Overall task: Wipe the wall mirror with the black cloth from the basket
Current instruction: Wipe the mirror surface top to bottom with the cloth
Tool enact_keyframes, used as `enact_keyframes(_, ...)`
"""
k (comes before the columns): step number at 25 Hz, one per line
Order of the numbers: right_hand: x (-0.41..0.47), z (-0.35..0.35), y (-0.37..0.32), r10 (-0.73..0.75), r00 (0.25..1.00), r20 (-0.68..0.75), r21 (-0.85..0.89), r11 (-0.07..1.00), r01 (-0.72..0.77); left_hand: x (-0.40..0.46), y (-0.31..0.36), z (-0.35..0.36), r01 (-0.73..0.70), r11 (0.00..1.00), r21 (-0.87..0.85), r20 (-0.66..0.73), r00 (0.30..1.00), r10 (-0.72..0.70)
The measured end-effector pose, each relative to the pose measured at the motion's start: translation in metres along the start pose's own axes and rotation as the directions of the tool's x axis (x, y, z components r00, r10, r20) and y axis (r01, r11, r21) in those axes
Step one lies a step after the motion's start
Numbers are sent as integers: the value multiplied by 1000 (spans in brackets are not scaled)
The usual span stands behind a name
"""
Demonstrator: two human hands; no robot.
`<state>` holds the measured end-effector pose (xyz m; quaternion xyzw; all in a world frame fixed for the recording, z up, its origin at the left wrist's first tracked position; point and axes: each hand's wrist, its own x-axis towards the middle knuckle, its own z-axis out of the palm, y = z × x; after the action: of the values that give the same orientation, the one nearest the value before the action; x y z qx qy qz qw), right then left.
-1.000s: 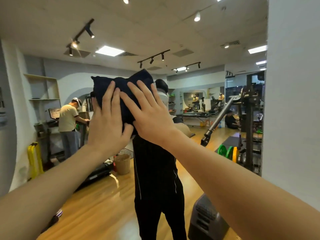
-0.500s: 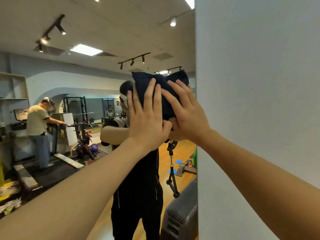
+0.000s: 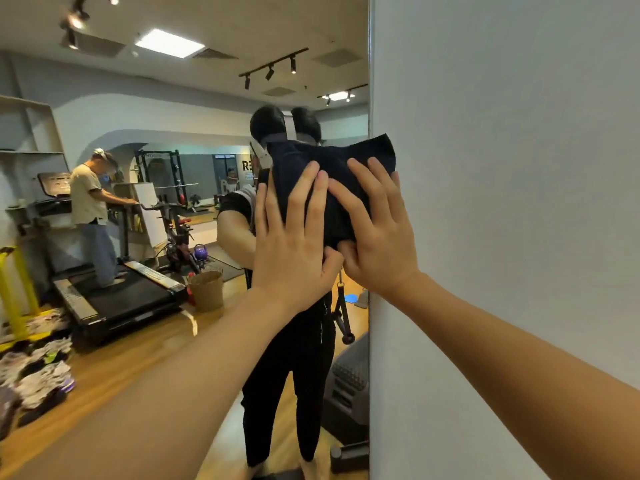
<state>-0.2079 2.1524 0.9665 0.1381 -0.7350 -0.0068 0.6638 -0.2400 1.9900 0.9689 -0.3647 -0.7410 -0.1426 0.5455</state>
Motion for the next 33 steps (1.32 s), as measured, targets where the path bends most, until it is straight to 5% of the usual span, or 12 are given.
enact_keyframes(7,-125,8,-32,-30,987,155,-30,999,35,-122,6,37,-93,996,-18,132,987,94)
enact_keyframes(15,-140,15,-67,52,977,207,-88,996,-34,-144,-27,26,-190,981,-30,297,936,190)
enact_keyframes(33,-83,154,-308,123,967,222,-123,988,-97,-224,-282,-76,-308,948,86,431,869,243)
